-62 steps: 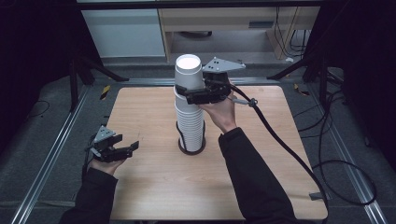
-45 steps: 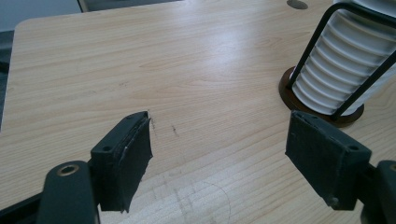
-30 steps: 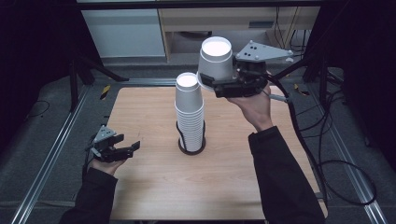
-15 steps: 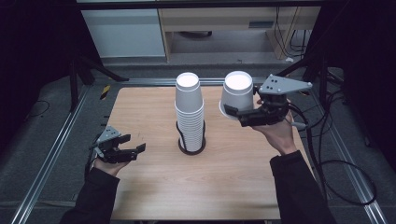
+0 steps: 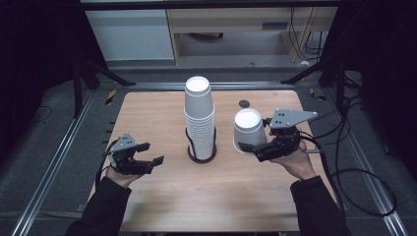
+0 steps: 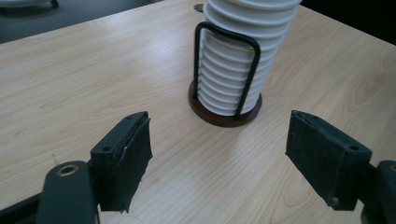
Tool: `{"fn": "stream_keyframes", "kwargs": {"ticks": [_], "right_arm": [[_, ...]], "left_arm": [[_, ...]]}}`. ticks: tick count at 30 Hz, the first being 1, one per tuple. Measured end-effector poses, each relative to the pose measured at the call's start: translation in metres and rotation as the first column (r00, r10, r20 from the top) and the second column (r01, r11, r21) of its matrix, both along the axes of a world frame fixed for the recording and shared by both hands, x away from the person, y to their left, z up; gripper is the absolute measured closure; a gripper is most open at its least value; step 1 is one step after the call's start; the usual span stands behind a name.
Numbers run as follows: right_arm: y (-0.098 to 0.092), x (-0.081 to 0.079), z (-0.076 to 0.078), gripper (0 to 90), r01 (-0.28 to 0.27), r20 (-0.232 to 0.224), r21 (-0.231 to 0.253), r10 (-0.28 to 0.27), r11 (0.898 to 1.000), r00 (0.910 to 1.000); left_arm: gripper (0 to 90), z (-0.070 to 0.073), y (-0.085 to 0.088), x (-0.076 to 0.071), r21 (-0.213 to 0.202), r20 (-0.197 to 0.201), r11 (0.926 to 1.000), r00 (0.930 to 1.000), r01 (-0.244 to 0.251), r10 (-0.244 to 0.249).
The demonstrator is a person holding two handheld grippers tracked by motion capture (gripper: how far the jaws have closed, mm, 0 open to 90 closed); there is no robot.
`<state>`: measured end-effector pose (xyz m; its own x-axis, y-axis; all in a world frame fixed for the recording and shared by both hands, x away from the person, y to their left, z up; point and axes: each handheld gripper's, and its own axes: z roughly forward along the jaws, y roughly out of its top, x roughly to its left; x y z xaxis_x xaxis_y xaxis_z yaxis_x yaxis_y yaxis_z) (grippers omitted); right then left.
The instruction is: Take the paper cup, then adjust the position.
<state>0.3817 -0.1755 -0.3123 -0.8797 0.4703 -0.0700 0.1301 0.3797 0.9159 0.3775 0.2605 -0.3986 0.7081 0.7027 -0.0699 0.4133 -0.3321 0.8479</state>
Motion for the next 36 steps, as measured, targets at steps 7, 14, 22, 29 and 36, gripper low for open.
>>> {"fn": "stream_keyframes", "kwargs": {"ticks": [7, 14, 22, 29, 36], "right_arm": [[0.003, 0.001, -0.019, 17.0, -0.053, -0.037, -0.022, 0.052, 0.998, 0.9979], [0.007, 0.0, -0.036, 17.0, -0.09, -0.069, -0.047, 0.087, 0.995, 0.9939], [0.013, 0.003, -0.055, 16.7, -0.121, -0.111, -0.035, 0.116, 0.992, 0.987], [0.021, 0.003, -0.064, 16.5, -0.145, -0.127, -0.025, 0.141, 0.989, 0.9818], [0.027, 0.002, -0.07, 16.6, -0.175, -0.145, -0.055, 0.165, 0.983, 0.9755]], "left_arm": [[21.1, 0.003, -0.012, -0.001, -0.005, -0.001, 0.998, 0.998, 0.063, -0.063], [21.1, 0.007, -0.024, -0.003, -0.019, 0.008, 0.9932, 0.9934, 0.115, -0.115], [20.9, 0.014, -0.035, -0.009, -0.063, 0.037, 0.9851, 0.9867, 0.16, -0.158], [20.4, 0.021, -0.045, -0.011, -0.099, 0.055, 0.9765, 0.9808, 0.192, -0.187], [19.8, 0.026, -0.056, -0.01, -0.114, 0.05, 0.9668, 0.9732, 0.229, -0.224]]}}
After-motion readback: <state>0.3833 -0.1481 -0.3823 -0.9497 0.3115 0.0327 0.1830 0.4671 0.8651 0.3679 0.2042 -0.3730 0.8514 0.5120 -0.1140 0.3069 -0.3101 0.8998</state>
